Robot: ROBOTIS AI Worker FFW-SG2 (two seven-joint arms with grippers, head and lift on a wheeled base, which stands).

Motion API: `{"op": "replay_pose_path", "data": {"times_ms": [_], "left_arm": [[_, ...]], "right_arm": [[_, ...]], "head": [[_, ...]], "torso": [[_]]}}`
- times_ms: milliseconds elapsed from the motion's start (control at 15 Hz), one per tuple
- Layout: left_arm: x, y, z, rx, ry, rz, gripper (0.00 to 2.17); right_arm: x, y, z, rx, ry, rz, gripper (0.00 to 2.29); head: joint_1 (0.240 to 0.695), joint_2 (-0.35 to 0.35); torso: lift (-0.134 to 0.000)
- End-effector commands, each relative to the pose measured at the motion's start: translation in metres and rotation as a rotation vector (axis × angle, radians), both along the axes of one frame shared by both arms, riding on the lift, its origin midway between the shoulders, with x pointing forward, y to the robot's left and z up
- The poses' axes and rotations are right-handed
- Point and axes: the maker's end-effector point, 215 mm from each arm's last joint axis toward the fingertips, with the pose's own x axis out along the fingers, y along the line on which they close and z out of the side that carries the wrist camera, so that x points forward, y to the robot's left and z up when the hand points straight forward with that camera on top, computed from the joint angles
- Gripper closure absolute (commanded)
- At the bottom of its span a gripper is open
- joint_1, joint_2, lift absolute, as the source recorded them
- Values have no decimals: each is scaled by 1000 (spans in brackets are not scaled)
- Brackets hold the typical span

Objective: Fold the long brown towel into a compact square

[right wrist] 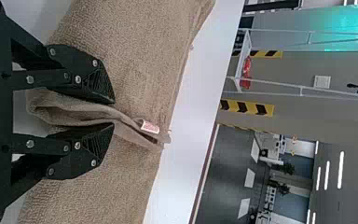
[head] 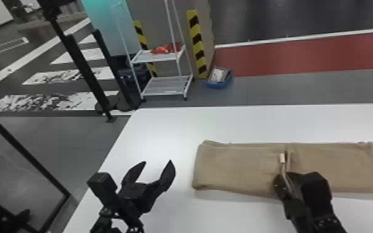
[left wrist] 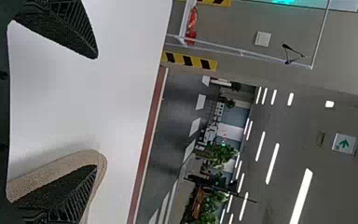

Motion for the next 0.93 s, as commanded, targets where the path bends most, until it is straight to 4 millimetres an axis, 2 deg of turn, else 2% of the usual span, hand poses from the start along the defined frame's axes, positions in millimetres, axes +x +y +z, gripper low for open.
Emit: {"op": "replay_pose_path", "data": {"times_ms": [0,267,333,467,533,600,667,733,800,867], "left_arm": [[0,-1,-2,-3,2,0,33],[-1,0,-2,-4,3,-1,33],[-1,1,-2,-2,2,1,33],[-2,1,-3,-3,4,0,33],[-2,1,-2,-2,3,1,33],[-3,2,-2,-1,3,2,33],[-4,4,0,1,0,5,33],[-5,6,0,-3,-1,7,33],[-5,7,-1,-5,0,6,33],[-6,7,-2,-7,1,6,33]], "right_arm": [[0,3,6,6,-13,4,1170],[0,6,7,3,-17,8,1210],[1,7,13,9,-32,10,1210],[11,11,50,40,-105,12,1210],[15,11,81,71,-153,10,1210],[19,5,112,100,-195,8,1210],[21,-12,125,104,-206,-23,1210],[24,-34,128,105,-205,-63,1210],[26,-49,118,108,-177,-89,1210],[24,-53,98,98,-145,-95,1210]], "head": [[695,350],[695,350],[695,350],[695,350],[695,350],[695,350],[695,350],[695,350],[695,350],[695,343]], "torso": [[-126],[-126],[-126],[-126],[-126],[-126],[-126],[-126],[-126],[-126]]}}
